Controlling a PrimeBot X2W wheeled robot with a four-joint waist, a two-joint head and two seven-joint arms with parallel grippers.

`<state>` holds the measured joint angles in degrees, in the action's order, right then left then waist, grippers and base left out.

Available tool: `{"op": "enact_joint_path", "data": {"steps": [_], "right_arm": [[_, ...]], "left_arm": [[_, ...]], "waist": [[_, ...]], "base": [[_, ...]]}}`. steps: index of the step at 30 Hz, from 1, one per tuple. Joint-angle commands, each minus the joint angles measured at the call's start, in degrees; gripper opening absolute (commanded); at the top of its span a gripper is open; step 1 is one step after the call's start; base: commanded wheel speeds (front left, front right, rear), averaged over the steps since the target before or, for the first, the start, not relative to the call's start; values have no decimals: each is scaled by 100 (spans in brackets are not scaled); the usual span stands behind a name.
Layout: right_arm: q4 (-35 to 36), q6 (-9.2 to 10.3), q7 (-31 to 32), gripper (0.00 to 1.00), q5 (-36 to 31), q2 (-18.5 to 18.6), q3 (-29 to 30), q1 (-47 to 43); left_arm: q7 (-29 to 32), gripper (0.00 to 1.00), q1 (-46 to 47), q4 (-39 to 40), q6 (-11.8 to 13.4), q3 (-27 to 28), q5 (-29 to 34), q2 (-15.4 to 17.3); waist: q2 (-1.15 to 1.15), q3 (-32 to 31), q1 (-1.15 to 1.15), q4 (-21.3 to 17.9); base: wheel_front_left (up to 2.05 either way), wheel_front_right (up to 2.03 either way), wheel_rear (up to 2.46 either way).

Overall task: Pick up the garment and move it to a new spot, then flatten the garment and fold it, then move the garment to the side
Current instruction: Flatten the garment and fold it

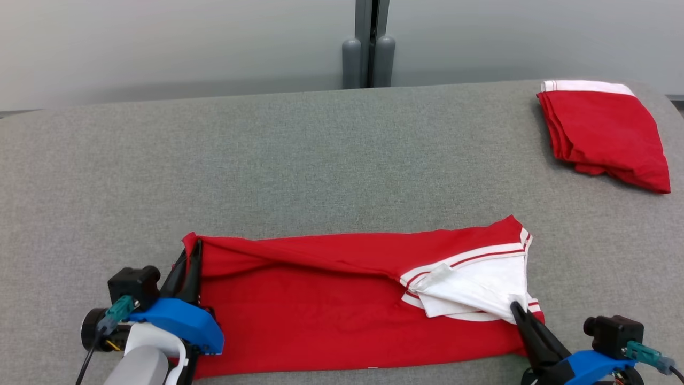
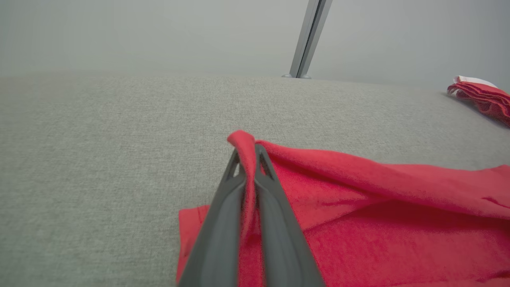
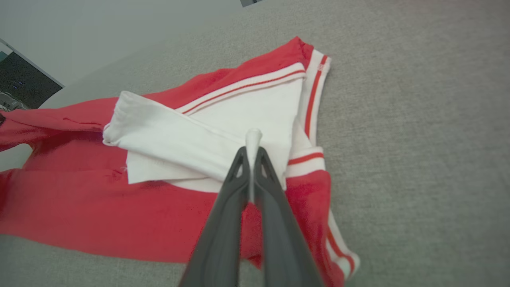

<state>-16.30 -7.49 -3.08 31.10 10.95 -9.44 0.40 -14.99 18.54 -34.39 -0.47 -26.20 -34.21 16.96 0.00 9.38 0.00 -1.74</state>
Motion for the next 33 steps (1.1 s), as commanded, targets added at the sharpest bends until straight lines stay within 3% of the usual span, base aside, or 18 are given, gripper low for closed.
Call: {"op": "enact_joint_path", "data": {"steps": [1, 10, 17, 25, 33], "right_arm": [[14, -1, 18, 100, -61, -27, 93, -123], [226, -1, 103, 100, -383, 24, 501, -42], [-10, -1, 496, 100, -857, 95, 772, 344], [-731, -1, 926, 100, -1279, -2, 902, 805], [-1484, -1, 1204, 100, -1331, -54, 810, 1101]], "left_arm": [[-24, 100, -169, 128, 39, 166, 110, -44], [-24, 100, -1055, 1428, 52, 1455, 1110, -400], [-23, 100, -1603, 2148, -40, 2350, 1885, -783], [-23, 100, -1999, 2486, -127, 2985, 2471, -1125], [-24, 100, -2054, 2414, -215, 3240, 2743, -1269]], "waist": [[0, -50, 0, -2], [0, -288, 0, 39], [0, -391, 0, 146], [0, -369, 0, 288], [0, -296, 0, 423]], "base": [[0, 0, 0], [0, 0, 0], [0, 0, 0], [0, 0, 0], [0, 0, 0]]}}
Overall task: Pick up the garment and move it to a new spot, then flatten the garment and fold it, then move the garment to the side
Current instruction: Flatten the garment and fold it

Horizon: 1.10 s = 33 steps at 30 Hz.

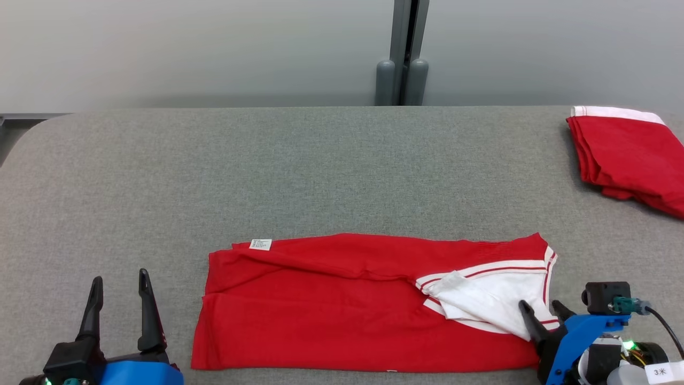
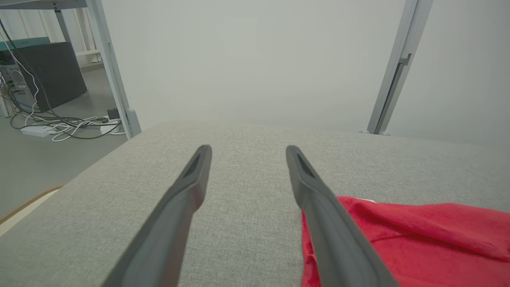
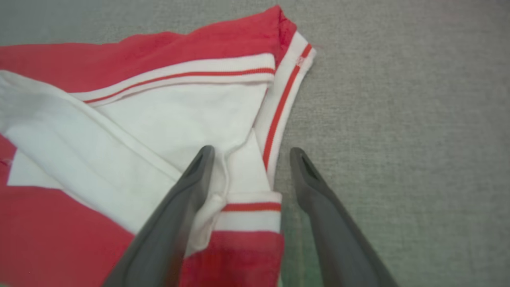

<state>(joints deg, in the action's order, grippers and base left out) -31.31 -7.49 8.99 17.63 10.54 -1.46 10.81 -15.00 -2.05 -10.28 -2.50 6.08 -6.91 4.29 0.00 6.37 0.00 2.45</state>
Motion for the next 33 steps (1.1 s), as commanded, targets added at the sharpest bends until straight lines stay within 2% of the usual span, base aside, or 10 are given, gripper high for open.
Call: {"op": "enact_joint_path", "data": {"steps": [1, 7, 8, 9, 10, 14, 21, 28, 33], "right_arm": [[-72, -1, 26, 100, 40, -25, -14, 92], [-572, -3, 178, 100, 143, -119, -271, 139], [-602, -10, 187, 85, 203, -156, -355, 150], [-611, -16, 191, 35, 273, -192, -455, 153], [-575, -18, 123, 0, 367, -214, -503, 165], [-558, -2, -56, 0, 525, -32, -554, 243], [-601, 5, -320, 0, 617, 506, -276, 398], [-564, 3, -76, 0, 506, 1229, 11, 290], [-255, 1, 153, 0, 637, 1375, 51, 279]], "left_arm": [[-22, 100, 0, -7, -23, 33, 34, -12], [-22, 100, -6, -54, -58, 158, 143, -78], [-22, 100, -7, -62, -60, 171, 148, -87], [-23, 100, -11, -70, -67, 185, 155, -95], [-23, 100, -16, -70, -76, 197, 168, -100], [-23, 100, -18, -109, -91, 227, 201, -121], [-23, 100, -27, -150, -105, 260, 253, -134], [-23, 100, -155, -156, -122, 310, 273, -141], [-23, 100, -211, -150, -125, 312, 259, -142]], "waist": [[0, 8, 0, 15], [0, 32, 0, 68], [0, 34, 0, 72], [0, 34, 0, 71], [0, 33, 0, 65], [0, 33, 0, 30], [0, -70, 0, -18], [0, -224, 0, -67], [0, -283, 0, -116]], "base": [[0, 0, 0], [0, 0, 0], [0, 0, 0], [0, 0, 0], [0, 0, 0], [0, 0, 0], [0, 0, 0], [0, 0, 0], [0, 0, 0]]}}
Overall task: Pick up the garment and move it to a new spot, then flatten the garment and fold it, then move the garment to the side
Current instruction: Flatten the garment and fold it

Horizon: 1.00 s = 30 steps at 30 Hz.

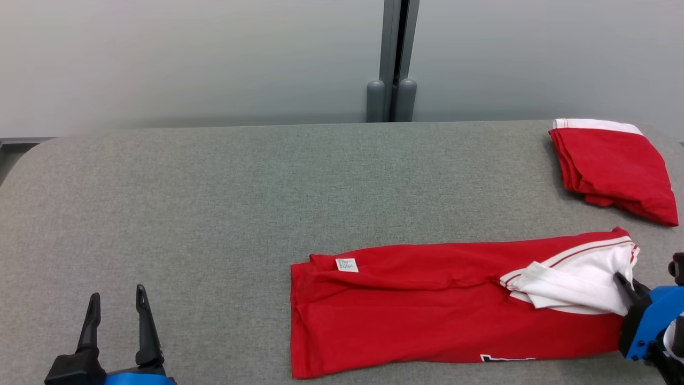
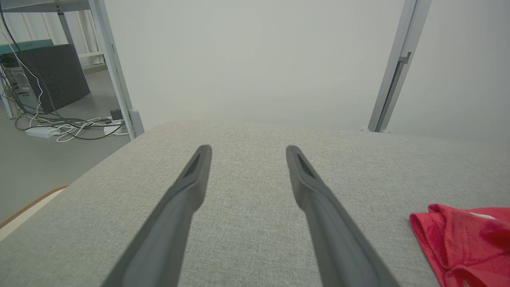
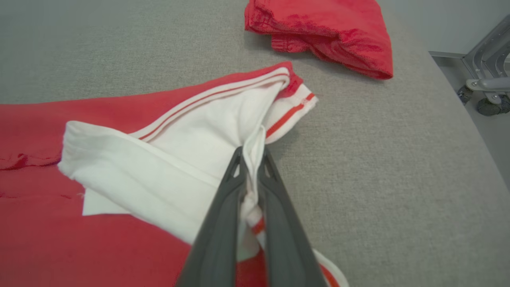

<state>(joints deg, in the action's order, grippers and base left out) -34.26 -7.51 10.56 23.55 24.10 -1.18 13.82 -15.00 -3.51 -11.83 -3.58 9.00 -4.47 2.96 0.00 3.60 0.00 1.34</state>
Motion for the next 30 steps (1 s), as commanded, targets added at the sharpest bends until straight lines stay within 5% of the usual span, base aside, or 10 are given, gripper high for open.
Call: {"op": "enact_joint_path", "data": {"steps": [1, 18, 30], "right_arm": [[150, 3, 48, 0, 130, -54, 32, -43], [2827, 1, 1225, 0, 991, -1042, -768, -714], [2796, 1, 1389, 0, 946, -1723, -1979, -91]], "left_arm": [[-23, 100, -79, 2, -3, 2, 0, -10], [-23, 100, -274, 16, 105, -158, -123, -8], [-23, 100, -164, -37, 95, -286, -146, -10]], "waist": [[0, -19, 0, -14], [0, -267, 0, -78], [0, -230, 0, 121]], "base": [[0, 0, 0], [0, 0, 0], [0, 0, 0]]}}
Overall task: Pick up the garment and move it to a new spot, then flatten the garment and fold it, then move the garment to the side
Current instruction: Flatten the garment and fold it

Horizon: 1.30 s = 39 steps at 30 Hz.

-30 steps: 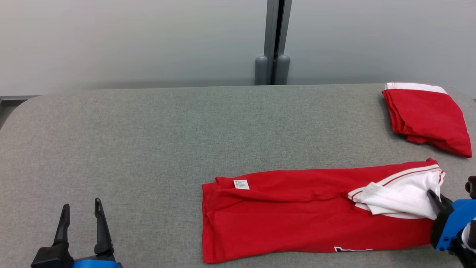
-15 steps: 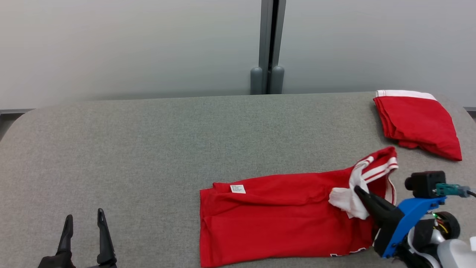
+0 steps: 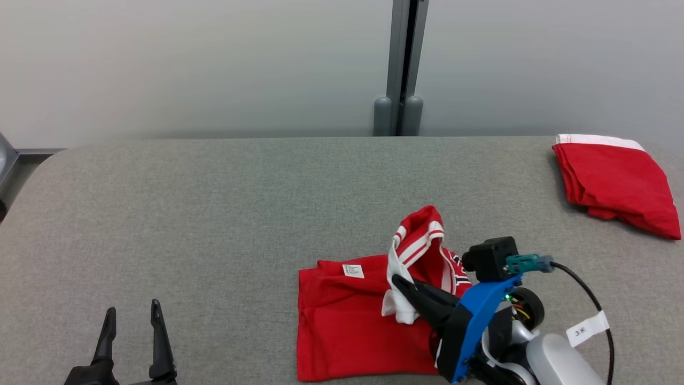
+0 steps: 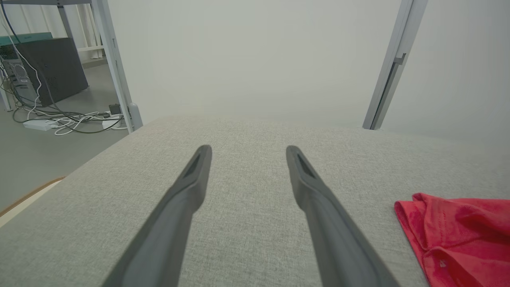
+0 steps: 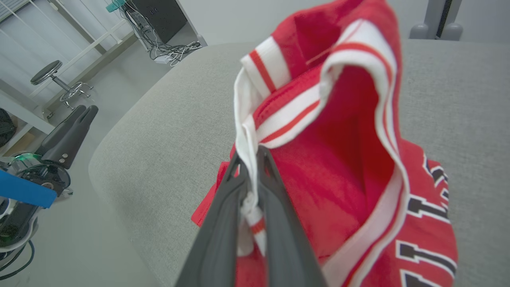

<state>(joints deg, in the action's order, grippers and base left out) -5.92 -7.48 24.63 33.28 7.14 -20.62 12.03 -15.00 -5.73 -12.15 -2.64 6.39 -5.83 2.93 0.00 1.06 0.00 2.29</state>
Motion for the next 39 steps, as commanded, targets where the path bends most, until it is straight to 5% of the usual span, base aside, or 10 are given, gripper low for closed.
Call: {"op": "enact_joint_path", "data": {"steps": [1, 10, 11, 12, 13, 20, 35, 39], "right_arm": [[-112, -3, -30, 0, -19, -73, -139, 166], [-897, -3, -269, 0, 44, -322, -633, 712], [-1092, -3, -391, 41, 18, -361, -696, 833], [-1092, -3, -391, 41, 18, -361, -696, 833], [-1178, -3, -441, 100, 55, -375, -715, 860], [-1314, -3, -1160, 100, 26, -310, -611, 938], [-1077, -3, -3299, 100, -886, 214, 962, -139], [-1065, -3, -3647, 100, -1137, 76, 1318, -534]], "left_arm": [[-23, 100, 88, -16, -8, -26, -11, -6], [-23, 100, 226, -79, 14, -138, -80, -4], [-23, 100, 260, -88, 21, -181, -101, -7], [-23, 100, 260, -88, 21, -181, -101, -7], [-23, 100, 268, -92, 30, -193, -109, -6], [-23, 100, 185, -119, 42, -144, -92, -7], [-23, 100, 63, -123, -8, -63, 66, -6], [-23, 100, 67, -120, -19, -74, 84, -6]], "waist": [[0, 38, 0, 47], [0, 166, 0, 252], [0, 198, 0, 285], [0, 198, 0, 285], [0, 208, 0, 294], [0, 167, 0, 191], [0, -66, 0, -219], [0, -82, 0, -253]], "base": [[0, 0, 0], [0, 0, 0], [0, 0, 0], [0, 0, 0], [0, 0, 0], [0, 0, 0], [0, 0, 0], [0, 0, 0]]}}
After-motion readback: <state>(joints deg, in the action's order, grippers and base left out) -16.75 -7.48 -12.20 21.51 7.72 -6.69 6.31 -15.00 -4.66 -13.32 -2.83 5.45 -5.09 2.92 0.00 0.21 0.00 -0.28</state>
